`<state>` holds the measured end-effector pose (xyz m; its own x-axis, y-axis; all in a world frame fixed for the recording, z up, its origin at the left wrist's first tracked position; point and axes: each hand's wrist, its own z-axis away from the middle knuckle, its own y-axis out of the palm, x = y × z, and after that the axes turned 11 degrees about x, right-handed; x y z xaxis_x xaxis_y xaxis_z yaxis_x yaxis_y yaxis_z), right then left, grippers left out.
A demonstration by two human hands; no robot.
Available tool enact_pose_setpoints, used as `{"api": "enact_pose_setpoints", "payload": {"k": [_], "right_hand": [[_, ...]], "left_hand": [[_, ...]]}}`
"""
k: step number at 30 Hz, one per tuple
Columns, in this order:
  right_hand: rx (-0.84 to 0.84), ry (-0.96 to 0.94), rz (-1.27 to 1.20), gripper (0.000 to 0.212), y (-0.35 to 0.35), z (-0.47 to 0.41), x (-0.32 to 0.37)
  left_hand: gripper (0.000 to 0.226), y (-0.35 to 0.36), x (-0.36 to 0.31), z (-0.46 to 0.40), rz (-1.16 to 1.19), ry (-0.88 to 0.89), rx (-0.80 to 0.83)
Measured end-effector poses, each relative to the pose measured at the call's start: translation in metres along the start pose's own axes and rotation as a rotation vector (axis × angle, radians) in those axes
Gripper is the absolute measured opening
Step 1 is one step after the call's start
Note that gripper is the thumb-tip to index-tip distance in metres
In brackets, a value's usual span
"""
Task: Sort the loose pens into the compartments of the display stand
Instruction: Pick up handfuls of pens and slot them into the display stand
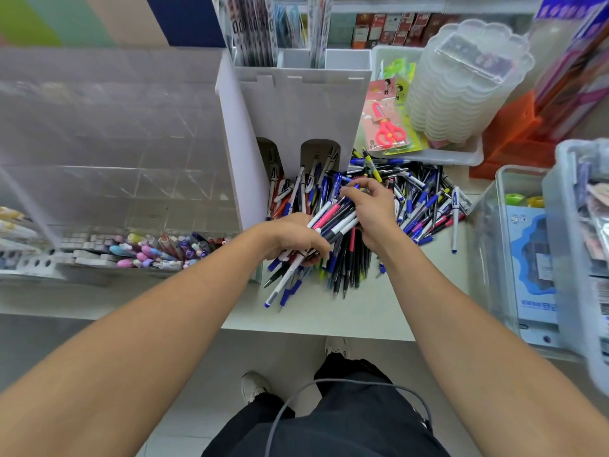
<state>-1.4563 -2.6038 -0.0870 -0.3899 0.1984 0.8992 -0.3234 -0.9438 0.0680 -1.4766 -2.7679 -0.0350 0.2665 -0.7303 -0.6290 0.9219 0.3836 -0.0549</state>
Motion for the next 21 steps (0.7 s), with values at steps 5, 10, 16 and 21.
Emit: {"api": "enact_pose_setpoints", "payload": {"k": [5, 10, 16, 21], "right_hand": [[0.073, 0.021, 0.112, 0.016, 0.003, -0.008, -0.001], [0.08, -0.04, 0.199, 0.017, 0.005, -0.01, 0.012], [0.151, 0.007, 0.138, 0.051, 0.014, 0.001, 0.03], [-0.058, -0.099, -0.181, 0.05, -0.001, 0.065, 0.024]], "left_hand": [[0.025, -0.003, 0.002, -0.004, 0.078, 0.064, 0.05], [0.01, 0.003, -0.007, -0.006, 0.248, 0.118, 0.078], [0.016, 0.016, -0.001, -0.008, 0.419, 0.176, -0.018], [0.008, 0.023, -0.006, -0.003, 0.753, 0.234, -0.256]]}}
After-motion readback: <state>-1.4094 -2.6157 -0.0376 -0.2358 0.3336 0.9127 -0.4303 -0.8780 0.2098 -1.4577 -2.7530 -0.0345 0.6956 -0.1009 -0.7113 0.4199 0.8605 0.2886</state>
